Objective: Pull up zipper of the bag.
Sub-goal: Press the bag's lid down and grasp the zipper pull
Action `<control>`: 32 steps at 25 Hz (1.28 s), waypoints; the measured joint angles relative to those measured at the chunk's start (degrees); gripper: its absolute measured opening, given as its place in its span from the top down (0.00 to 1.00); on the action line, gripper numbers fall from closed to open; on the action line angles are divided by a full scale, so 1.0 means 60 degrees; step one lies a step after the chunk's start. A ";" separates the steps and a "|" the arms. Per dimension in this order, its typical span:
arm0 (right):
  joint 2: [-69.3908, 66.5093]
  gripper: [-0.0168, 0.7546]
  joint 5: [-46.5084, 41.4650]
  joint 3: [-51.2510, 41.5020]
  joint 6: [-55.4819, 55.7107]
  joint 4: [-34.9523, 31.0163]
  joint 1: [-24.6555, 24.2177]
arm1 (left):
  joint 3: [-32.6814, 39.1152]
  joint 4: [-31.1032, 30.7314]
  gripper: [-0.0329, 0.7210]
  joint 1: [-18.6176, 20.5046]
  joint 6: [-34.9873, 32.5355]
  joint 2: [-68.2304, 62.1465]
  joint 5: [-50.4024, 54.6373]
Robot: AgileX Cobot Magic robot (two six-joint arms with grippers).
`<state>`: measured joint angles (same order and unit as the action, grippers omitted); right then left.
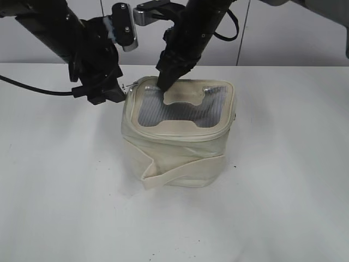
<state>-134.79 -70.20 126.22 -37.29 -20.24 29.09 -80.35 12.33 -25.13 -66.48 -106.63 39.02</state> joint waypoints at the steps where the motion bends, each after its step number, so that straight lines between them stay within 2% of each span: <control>1: 0.0000 0.93 0.0000 0.0000 0.0017 0.0000 0.0000 | 0.0000 -0.0067 0.37 0.0000 0.0000 -0.0070 -0.0041; 3: 0.0000 0.93 0.0000 0.0000 0.0034 0.0000 0.0000 | 0.0000 0.0010 0.50 0.0000 0.0000 -0.0160 -0.0080; 7: 0.0000 0.93 0.0000 0.0000 0.0048 0.0000 -0.0029 | 0.0000 0.0461 0.84 0.0000 0.0000 -0.0176 -0.0093; 9: 0.0000 0.93 0.0000 0.0000 0.0048 0.0020 -0.0029 | 0.0000 0.0538 0.95 0.0000 0.0011 -0.0176 0.0002; 15: 0.0000 0.93 0.0000 0.0000 0.0290 0.0039 -0.0125 | 0.0000 0.0721 0.96 0.0191 0.0417 -0.0072 0.0522; 21: 0.0000 0.93 0.0000 0.0000 0.0444 -0.0153 -0.0298 | 0.0000 0.1083 0.96 0.0702 0.0926 0.0107 0.1243; 32: 0.0000 0.93 0.0000 0.0000 0.0424 -0.0400 -0.0309 | 0.0000 0.1656 0.94 0.0742 0.0995 0.0126 0.1460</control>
<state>-134.79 -70.20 126.22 -34.74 -22.64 27.24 -80.35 22.27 -20.68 -60.51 -105.88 47.78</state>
